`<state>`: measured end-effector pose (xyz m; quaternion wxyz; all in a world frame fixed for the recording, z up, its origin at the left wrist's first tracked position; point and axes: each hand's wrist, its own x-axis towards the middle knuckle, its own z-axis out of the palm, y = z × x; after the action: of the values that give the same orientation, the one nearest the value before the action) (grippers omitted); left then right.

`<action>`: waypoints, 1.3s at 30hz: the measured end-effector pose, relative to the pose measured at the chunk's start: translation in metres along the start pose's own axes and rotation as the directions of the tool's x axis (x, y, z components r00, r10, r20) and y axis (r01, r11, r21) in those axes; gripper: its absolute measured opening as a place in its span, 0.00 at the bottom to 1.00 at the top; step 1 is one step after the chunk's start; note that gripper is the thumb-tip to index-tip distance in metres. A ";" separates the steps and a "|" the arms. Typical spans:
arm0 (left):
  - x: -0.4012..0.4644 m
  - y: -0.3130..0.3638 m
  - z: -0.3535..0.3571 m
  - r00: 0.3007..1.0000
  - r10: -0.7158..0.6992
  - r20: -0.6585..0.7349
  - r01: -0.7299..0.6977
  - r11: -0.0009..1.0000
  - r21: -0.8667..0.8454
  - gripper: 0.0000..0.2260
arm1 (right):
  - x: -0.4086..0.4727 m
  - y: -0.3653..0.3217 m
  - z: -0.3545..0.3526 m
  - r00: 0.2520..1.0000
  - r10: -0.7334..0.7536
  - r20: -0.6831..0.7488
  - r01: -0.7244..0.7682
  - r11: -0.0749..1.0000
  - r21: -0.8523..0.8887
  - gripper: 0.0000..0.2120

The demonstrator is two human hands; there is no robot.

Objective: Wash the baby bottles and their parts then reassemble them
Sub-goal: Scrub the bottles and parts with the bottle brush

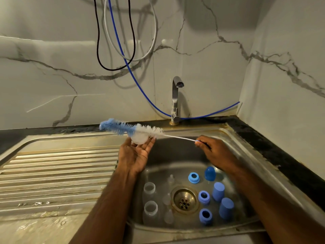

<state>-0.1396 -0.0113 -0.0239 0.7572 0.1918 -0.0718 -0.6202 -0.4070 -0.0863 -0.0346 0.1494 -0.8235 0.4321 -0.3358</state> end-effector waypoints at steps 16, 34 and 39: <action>-0.004 -0.014 0.003 0.995 -0.084 0.060 0.069 0.973 0.219 0.21 | 0.003 -0.003 0.014 0.998 -0.051 0.029 0.050 0.998 0.028 0.08; 0.002 -0.012 -0.010 0.920 0.342 0.193 -0.315 0.350 0.882 0.22 | 0.002 0.006 -0.009 0.993 0.018 -0.120 -0.025 0.998 -0.060 0.13; -0.002 -0.011 -0.011 0.927 0.284 0.244 -0.327 0.299 0.897 0.16 | -0.001 0.000 -0.002 0.996 0.003 -0.092 -0.007 0.999 -0.051 0.11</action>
<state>-0.1460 -0.0093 -0.0380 0.6186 0.5538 -0.4566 -0.3195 -0.4082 -0.0858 -0.0337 0.1091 -0.8097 0.4490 -0.3617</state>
